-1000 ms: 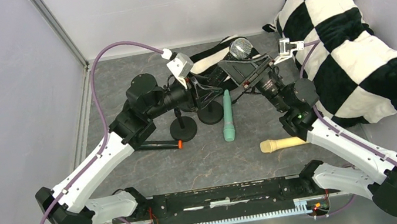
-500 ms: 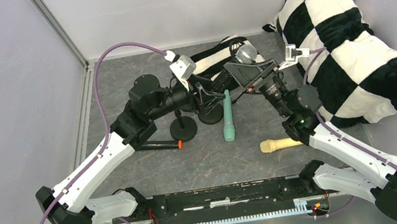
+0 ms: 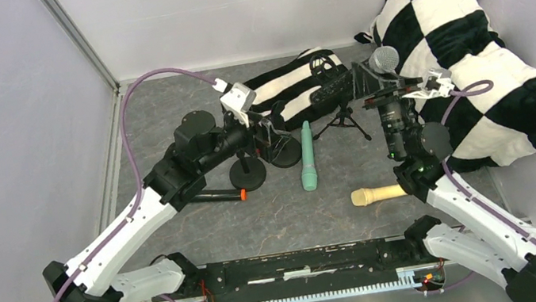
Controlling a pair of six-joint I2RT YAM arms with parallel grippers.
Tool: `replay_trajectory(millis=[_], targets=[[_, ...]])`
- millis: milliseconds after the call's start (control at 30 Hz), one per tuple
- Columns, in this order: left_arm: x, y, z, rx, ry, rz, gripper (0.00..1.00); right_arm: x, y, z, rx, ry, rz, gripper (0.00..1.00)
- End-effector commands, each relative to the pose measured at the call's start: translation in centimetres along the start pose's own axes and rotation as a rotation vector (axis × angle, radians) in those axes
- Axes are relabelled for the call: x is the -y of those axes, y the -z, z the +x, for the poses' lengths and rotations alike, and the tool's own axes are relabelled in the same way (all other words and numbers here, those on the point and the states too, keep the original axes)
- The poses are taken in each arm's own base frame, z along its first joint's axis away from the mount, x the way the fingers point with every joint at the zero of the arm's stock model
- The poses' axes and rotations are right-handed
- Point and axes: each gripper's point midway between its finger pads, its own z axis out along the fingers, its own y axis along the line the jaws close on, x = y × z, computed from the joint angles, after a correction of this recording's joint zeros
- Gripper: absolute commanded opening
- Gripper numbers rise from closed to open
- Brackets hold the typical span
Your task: Attach the microphones to the stand
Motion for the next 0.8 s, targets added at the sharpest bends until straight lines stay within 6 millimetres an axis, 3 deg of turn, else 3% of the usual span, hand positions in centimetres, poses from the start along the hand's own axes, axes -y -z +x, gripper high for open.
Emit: replay_trajectory(millis=[0,333,500,767], targets=[[-2.4,1.9,1.4,-0.029,0.03,-0.153,0.99,3.5,-1.4,-2.7,0.1,0.164,0.088,0.0],[-4.1,4.6,3.2,-0.027,0.026,-0.256,1.0,8.1,-4.5,-5.6,0.21,0.13,0.101,0.0],[-5.0,5.6,4.4,-0.045,0.01,-0.307,1.0,8.1,-6.0,-5.5,0.206,0.138,0.068,0.0],[-6.7,7.2,6.3,-0.063,-0.023,-0.397,1.0,6.9,-7.5,-3.7,0.145,0.128,-0.027,0.0]])
